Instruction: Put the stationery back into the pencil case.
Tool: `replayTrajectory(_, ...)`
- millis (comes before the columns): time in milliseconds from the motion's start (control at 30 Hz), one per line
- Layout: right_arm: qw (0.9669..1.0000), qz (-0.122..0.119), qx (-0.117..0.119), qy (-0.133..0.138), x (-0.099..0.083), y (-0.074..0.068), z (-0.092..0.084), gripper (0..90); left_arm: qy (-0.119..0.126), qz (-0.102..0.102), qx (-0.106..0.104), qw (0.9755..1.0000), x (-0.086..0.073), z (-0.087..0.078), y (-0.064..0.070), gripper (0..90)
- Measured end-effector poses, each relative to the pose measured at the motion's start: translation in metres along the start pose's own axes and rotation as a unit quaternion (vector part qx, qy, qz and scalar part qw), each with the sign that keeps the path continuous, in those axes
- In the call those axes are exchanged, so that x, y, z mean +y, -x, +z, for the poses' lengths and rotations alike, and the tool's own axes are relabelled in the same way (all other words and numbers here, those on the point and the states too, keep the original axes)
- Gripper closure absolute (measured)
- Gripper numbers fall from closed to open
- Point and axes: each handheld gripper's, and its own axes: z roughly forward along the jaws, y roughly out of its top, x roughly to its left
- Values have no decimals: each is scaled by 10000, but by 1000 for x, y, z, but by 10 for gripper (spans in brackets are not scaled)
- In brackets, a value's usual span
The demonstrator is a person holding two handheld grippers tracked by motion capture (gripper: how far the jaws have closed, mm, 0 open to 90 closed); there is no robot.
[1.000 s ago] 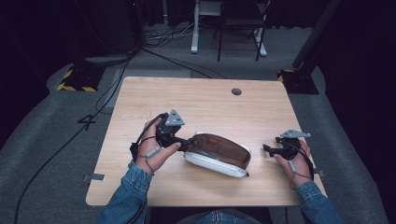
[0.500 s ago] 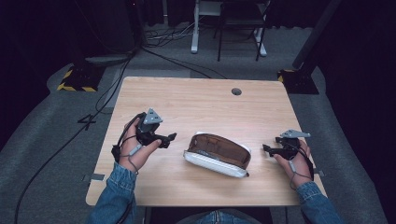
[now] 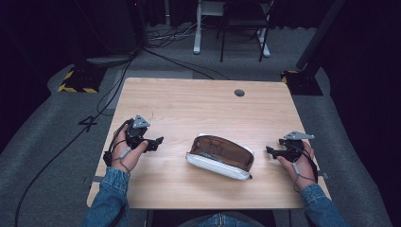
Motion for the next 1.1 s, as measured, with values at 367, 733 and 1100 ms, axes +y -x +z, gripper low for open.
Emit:
replayTrajectory(367,10000,1,3,1,0,0,0,259,-384,-249,-18,9990,-22,20,-8,161)
replayTrajectory(733,10000,1,2,-1,0,0,0,259,-722,-353,-9,9968,-37,37,-10,161)
replayTrajectory(1100,10000,-2,6,-2,0,0,0,259,-351,-394,41,9986,-43,45,-12,36)
